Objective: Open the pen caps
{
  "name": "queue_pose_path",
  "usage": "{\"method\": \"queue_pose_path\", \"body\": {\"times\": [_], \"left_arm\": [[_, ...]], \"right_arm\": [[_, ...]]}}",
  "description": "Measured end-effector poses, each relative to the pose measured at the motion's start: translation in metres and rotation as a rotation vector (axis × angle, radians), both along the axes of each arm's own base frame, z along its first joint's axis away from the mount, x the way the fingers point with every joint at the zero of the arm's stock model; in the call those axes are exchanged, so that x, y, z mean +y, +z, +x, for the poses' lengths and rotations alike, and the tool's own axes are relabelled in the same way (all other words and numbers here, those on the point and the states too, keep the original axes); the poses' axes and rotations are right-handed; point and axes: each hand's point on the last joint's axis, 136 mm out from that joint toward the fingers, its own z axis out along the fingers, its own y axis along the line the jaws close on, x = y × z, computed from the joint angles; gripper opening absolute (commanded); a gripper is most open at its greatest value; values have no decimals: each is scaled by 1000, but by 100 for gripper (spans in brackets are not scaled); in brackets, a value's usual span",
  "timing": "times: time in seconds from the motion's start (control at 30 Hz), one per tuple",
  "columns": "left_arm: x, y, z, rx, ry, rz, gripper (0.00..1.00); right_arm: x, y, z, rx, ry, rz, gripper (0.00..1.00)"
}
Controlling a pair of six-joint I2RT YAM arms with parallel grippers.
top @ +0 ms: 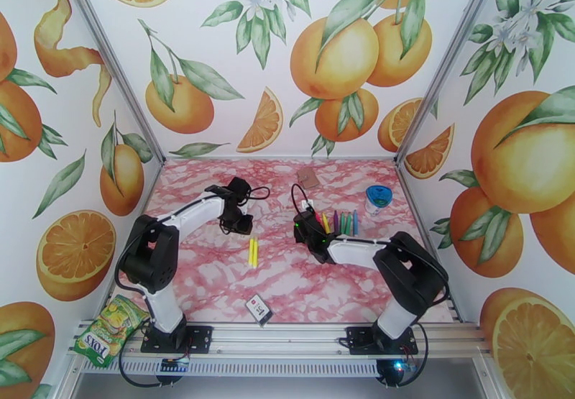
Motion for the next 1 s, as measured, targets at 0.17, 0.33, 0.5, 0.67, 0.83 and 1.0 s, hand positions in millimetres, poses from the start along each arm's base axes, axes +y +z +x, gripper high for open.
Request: {"method": "queue_pose_path", "body": {"times": [0.17, 0.33, 0.5, 0.67, 0.83, 1.0], "left_arm": [[3, -11, -1, 20, -2, 26, 6], [5, -17, -1, 29, -2, 47, 8], [8, -25, -3, 44, -6, 75, 12], [11, -35, -9, 76, -13, 111, 15], [14, -38, -11, 85, -16, 133, 20], [16, -40, -11, 91, -16, 147, 23]], "right_arm": [[-6, -9, 3, 19, -21, -9, 4], [-8, -11, 7, 22, -31, -11, 6], [-10, -16, 11, 30, -41, -17, 8], [-10, -18, 14, 36, -45, -23, 11], [-10, -21, 14, 46, -46, -30, 15], [-12, -21, 14, 53, -52, -35, 19]]}}
